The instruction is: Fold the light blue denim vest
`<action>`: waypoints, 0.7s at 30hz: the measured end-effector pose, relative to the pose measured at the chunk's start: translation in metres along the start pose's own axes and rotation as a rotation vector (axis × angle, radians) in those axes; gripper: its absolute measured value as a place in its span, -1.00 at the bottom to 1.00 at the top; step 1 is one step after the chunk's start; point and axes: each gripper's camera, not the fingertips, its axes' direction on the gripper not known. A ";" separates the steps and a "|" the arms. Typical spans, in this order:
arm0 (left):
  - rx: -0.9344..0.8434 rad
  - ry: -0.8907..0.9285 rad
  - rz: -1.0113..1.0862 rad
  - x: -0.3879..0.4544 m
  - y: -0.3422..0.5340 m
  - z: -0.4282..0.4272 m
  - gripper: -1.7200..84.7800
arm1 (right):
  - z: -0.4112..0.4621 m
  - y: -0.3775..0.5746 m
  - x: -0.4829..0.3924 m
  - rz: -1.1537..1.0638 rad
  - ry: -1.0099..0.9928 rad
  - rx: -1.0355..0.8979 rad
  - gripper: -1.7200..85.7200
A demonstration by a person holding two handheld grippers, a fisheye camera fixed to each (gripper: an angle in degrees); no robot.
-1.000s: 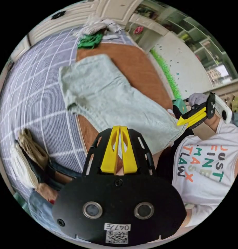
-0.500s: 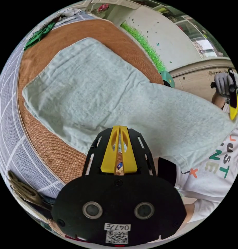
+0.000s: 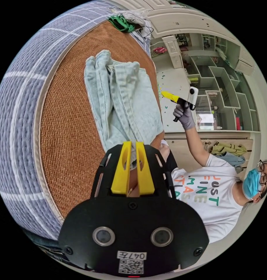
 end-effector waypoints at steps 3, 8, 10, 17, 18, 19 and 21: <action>-0.058 -0.048 0.024 0.014 -0.002 0.025 -0.73 | 0.030 0.046 -0.023 -0.082 0.067 -0.098 -0.76; -0.160 -0.170 0.047 0.030 0.004 0.076 -0.60 | 0.075 0.087 -0.042 -0.170 0.250 -0.144 -0.86; -0.192 -0.226 0.069 0.037 0.006 0.094 -0.60 | 0.075 0.081 -0.036 -0.139 0.208 -0.159 -0.92; -0.248 -0.210 0.050 0.021 0.021 0.136 -0.83 | 0.050 0.115 -0.029 0.059 0.110 -0.093 -0.95; -0.264 -0.187 0.046 0.014 0.023 0.144 -0.84 | 0.063 0.121 -0.021 0.096 0.122 -0.149 -0.95; -0.273 -0.181 0.046 0.011 0.023 0.148 -0.84 | 0.089 0.133 -0.005 0.162 0.135 -0.265 -0.94; -0.291 -0.197 0.050 0.005 0.026 0.159 -0.86 | 0.095 0.140 0.001 0.187 0.054 -0.264 -0.90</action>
